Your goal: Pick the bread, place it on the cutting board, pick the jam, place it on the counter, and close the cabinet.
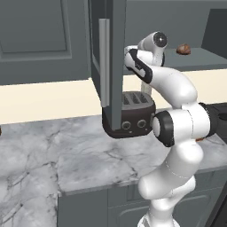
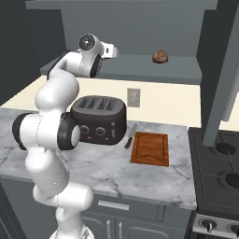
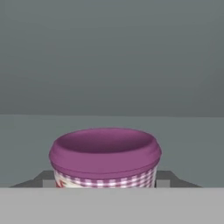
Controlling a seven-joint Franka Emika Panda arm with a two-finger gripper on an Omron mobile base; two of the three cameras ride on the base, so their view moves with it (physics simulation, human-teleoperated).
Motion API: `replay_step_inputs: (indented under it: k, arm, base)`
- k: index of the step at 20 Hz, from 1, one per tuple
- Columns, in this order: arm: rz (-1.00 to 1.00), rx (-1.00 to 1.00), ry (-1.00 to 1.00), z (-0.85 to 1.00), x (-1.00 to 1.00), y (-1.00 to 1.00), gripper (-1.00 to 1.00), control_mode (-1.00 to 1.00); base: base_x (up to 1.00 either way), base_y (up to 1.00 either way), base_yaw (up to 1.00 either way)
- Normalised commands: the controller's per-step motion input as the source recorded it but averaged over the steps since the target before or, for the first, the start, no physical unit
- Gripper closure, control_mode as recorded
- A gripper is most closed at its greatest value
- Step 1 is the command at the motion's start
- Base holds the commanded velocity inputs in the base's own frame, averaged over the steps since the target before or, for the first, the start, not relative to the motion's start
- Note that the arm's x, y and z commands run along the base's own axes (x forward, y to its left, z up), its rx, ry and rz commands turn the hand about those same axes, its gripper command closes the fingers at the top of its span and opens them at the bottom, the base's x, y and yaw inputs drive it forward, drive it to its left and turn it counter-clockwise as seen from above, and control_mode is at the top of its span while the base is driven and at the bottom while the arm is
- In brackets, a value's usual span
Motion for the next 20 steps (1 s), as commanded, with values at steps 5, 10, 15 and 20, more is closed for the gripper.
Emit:
replay_step_inputs:
  k: [5,10,15,20]
  arm:
    - [0.0,0.0,0.0,0.0,0.0,0.0,1.0,-1.0]
    - [0.0,0.0,0.02,0.0,-0.03,0.0,1.0,-1.0]
    - [0.0,0.0,0.0,0.0,-0.27,-0.08,1.0,-1.0]
    - [0.0,0.0,0.0,0.0,-0.38,-0.16,1.0,-1.0]
  base:
    - [0.0,0.0,0.0]
    - [0.0,0.0,0.0]
    - [0.0,0.0,0.0]
    - [0.0,0.0,0.0]
